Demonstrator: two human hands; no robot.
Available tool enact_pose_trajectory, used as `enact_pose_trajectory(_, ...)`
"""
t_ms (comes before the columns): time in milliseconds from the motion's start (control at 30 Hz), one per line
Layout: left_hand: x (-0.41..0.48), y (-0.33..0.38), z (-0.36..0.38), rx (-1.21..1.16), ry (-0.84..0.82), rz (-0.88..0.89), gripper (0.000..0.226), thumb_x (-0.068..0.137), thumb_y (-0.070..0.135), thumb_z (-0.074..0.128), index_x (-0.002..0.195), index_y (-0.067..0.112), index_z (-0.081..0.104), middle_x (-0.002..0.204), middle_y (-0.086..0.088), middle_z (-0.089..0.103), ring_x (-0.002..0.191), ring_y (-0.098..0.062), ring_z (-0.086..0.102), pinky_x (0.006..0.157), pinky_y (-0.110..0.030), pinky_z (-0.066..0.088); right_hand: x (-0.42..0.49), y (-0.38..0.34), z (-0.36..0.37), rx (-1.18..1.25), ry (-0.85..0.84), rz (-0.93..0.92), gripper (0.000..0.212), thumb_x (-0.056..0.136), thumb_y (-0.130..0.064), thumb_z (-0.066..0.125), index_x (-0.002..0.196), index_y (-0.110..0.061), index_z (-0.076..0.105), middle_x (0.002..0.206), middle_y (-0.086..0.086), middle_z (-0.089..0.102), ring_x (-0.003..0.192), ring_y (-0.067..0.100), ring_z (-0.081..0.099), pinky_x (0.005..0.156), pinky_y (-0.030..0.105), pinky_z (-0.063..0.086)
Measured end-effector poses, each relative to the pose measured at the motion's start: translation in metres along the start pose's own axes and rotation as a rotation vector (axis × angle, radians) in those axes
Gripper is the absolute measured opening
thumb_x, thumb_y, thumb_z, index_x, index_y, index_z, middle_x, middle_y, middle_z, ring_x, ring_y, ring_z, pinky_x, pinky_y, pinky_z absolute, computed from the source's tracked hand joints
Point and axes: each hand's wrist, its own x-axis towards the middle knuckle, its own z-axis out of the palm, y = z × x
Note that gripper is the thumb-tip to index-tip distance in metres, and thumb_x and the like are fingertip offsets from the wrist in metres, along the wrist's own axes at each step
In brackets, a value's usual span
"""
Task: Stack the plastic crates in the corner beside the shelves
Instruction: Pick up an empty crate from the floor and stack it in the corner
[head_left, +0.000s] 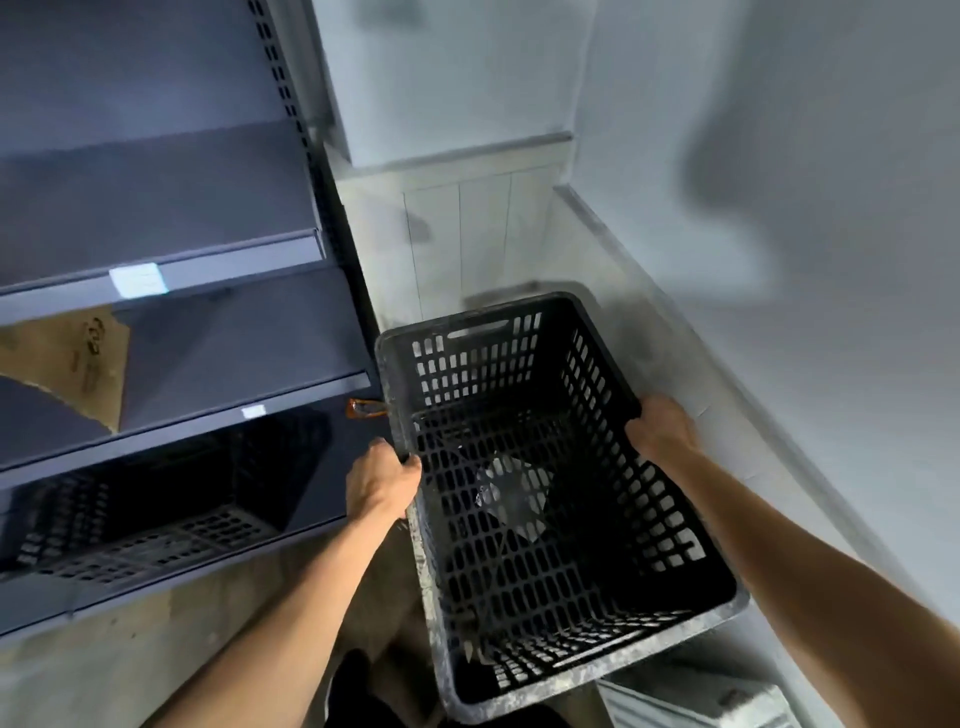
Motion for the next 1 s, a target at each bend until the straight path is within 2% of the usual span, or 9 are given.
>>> enact_pose_trajectory(167, -0.013, 0.014, 0.013, -0.024, -0.008, -0.046, 0.034, 0.090, 0.041, 0.059, 0.099, 0.009, 0.055, 0.090, -0.012, 0.074, 0.077, -0.031, 0.075, 0.075, -0.039, 0.059, 0.020, 0.003, -0.005, -0.037, -0.015, -0.066, 0.011, 0.082, -0.010, 0.054, 0.091, -0.006, 0.059, 0.087, 0.013, 0.062, 0.080, 0.030, 0.062, 0.061, 0.031, 0.045)
enact_pose_trajectory(267, -0.016, 0.022, 0.019, -0.026, -0.028, -0.058, 0.032, 0.092, 0.040, 0.059, 0.101, 0.009, 0.055, 0.089, -0.010, 0.074, 0.069, -0.026, 0.075, 0.072, -0.036, 0.060, 0.026, 0.010, -0.004, -0.064, -0.030, -0.081, 0.002, 0.083, -0.009, 0.054, 0.084, -0.008, 0.056, 0.082, 0.011, 0.061, 0.076, 0.028, 0.061, 0.058, 0.030, 0.043)
enact_pose_trajectory(367, -0.018, 0.028, 0.028, -0.020, -0.057, -0.061, 0.031, 0.095, 0.038, 0.058, 0.102, 0.008, 0.055, 0.090, -0.009, 0.073, 0.064, -0.023, 0.074, 0.070, -0.035, 0.060, 0.032, 0.023, 0.000, -0.085, -0.053, -0.079, 0.004, 0.084, -0.010, 0.055, 0.080, -0.009, 0.055, 0.077, 0.010, 0.062, 0.072, 0.026, 0.061, 0.056, 0.029, 0.042)
enact_pose_trajectory(500, -0.015, 0.028, 0.039, -0.006, -0.065, -0.074, 0.031, 0.094, 0.038, 0.059, 0.101, 0.008, 0.055, 0.094, -0.010, 0.072, 0.076, -0.028, 0.074, 0.075, -0.040, 0.061, 0.039, 0.036, 0.007, -0.069, -0.089, -0.102, 0.004, 0.081, -0.015, 0.056, 0.079, -0.013, 0.056, 0.073, 0.007, 0.062, 0.071, 0.027, 0.062, 0.057, 0.029, 0.043)
enact_pose_trajectory(700, -0.013, 0.030, 0.040, 0.030, -0.082, -0.080, 0.031, 0.096, 0.036, 0.058, 0.103, 0.007, 0.054, 0.097, -0.012, 0.071, 0.079, -0.030, 0.074, 0.075, -0.040, 0.061, 0.042, 0.045, 0.012, -0.063, -0.076, -0.127, 0.011, 0.076, -0.014, 0.054, 0.086, -0.015, 0.060, 0.078, 0.006, 0.064, 0.075, 0.027, 0.063, 0.063, 0.032, 0.051)
enact_pose_trajectory(833, -0.011, 0.035, 0.039, 0.061, -0.120, -0.068, 0.028, 0.097, 0.033, 0.055, 0.106, 0.006, 0.053, 0.095, -0.011, 0.071, 0.070, -0.026, 0.074, 0.062, -0.032, 0.056, 0.043, 0.053, 0.010, -0.093, -0.059, -0.138, 0.015, 0.079, -0.013, 0.054, 0.091, -0.017, 0.061, 0.081, 0.003, 0.064, 0.075, 0.023, 0.062, 0.067, 0.035, 0.055)
enact_pose_trajectory(933, -0.013, 0.038, 0.036, 0.063, -0.119, -0.073, 0.025, 0.098, 0.030, 0.054, 0.104, 0.006, 0.051, 0.089, -0.009, 0.067, 0.053, -0.020, 0.068, 0.045, -0.023, 0.044, 0.043, 0.053, 0.003, -0.084, -0.126, -0.178, 0.019, 0.080, -0.013, 0.054, 0.097, -0.018, 0.062, 0.089, 0.004, 0.065, 0.080, 0.023, 0.063, 0.072, 0.037, 0.057)
enact_pose_trajectory(1000, -0.014, 0.037, 0.036, 0.039, -0.121, -0.075, 0.023, 0.098, 0.028, 0.055, 0.102, 0.006, 0.051, 0.087, -0.008, 0.067, 0.048, -0.017, 0.066, 0.039, -0.020, 0.040, 0.041, 0.052, 0.000, -0.046, -0.153, -0.184, 0.022, 0.079, -0.014, 0.055, 0.098, -0.019, 0.063, 0.090, 0.004, 0.067, 0.082, 0.024, 0.064, 0.077, 0.040, 0.059)
